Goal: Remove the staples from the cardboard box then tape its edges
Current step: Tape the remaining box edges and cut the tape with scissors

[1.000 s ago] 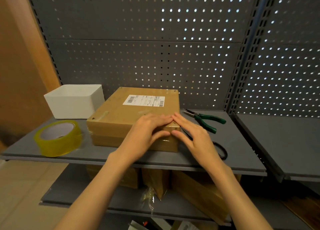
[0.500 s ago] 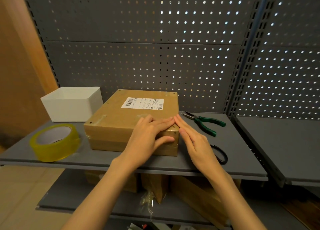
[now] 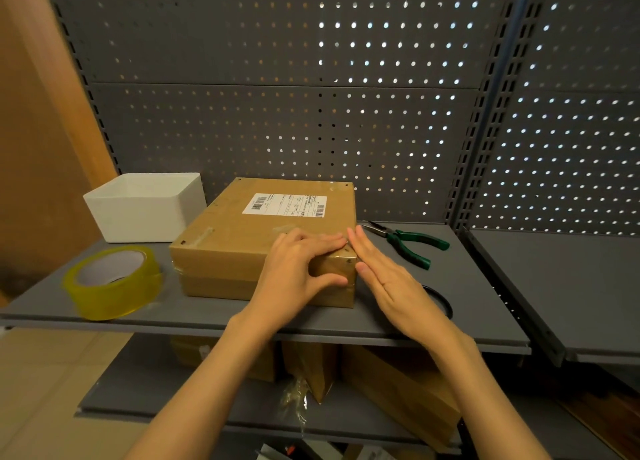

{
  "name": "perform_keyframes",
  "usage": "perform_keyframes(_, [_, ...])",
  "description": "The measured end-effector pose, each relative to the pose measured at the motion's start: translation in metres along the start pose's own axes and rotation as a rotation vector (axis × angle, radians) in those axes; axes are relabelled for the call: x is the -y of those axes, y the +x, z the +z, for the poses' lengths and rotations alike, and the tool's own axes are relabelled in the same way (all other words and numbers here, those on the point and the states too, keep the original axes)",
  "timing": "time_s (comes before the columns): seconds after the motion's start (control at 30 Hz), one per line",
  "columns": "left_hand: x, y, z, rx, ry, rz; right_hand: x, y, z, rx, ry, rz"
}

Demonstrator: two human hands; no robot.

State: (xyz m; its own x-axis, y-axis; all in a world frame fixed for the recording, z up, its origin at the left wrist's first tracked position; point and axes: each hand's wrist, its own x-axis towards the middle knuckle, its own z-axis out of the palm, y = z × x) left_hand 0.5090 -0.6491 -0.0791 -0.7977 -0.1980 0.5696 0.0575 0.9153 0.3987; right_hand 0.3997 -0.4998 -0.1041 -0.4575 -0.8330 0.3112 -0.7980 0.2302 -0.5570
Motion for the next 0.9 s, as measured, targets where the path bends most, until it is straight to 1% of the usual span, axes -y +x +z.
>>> perform_keyframes(0.07, [0.000, -0.001, 0.000, 0.001, 0.008, 0.003, 0.004, 0.000, -0.003, 0.025, 0.116, 0.025])
perform_keyframes(0.13, [0.000, -0.001, 0.000, 0.001, 0.010, 0.006, 0.009, -0.002, -0.003, -0.035, 0.261, 0.061])
perform_keyframes(0.17, [0.000, -0.001, 0.000, 0.001, 0.009, 0.004, 0.011, -0.004, -0.002, -0.119, 0.314, 0.092])
perform_keyframes(0.23, [0.001, -0.001, 0.001, -0.002, 0.004, -0.004, 0.020, -0.009, 0.005, -0.373, 0.374, 0.177])
perform_keyframes(0.3, [0.001, -0.001, 0.001, -0.007, 0.002, -0.014, 0.031, -0.012, 0.014, -0.589, 0.360, 0.236])
perform_keyframes(0.33, [0.001, 0.000, 0.002, -0.008, 0.002, -0.018, 0.035, -0.012, 0.018, -0.648, 0.352, 0.255])
perform_keyframes(0.4, [0.000, 0.000, 0.002, -0.010, 0.001, -0.020, 0.041, -0.012, 0.022, -0.709, 0.363, 0.289])
perform_keyframes(0.47, [0.000, 0.000, 0.002, -0.009, -0.005, -0.017, 0.042, -0.012, 0.022, -0.761, 0.301, 0.311])
perform_keyframes(0.53, [0.000, -0.001, 0.002, -0.007, -0.010, -0.017, 0.042, -0.012, 0.021, -0.759, 0.295, 0.312])
perform_keyframes(0.63, [0.001, -0.001, 0.002, -0.002, -0.002, -0.015, 0.041, -0.011, 0.020, -0.652, 0.389, 0.291])
perform_keyframes(0.7, [0.001, -0.001, 0.002, -0.007, 0.003, -0.007, 0.040, -0.011, 0.019, -0.603, 0.406, 0.277])
perform_keyframes(0.8, [0.003, 0.000, 0.003, -0.009, 0.013, -0.002, 0.040, -0.011, 0.018, -0.576, 0.385, 0.265])
perform_keyframes(0.9, [0.004, -0.001, 0.004, 0.001, 0.026, 0.004, 0.040, -0.011, 0.016, -0.554, 0.306, 0.262])
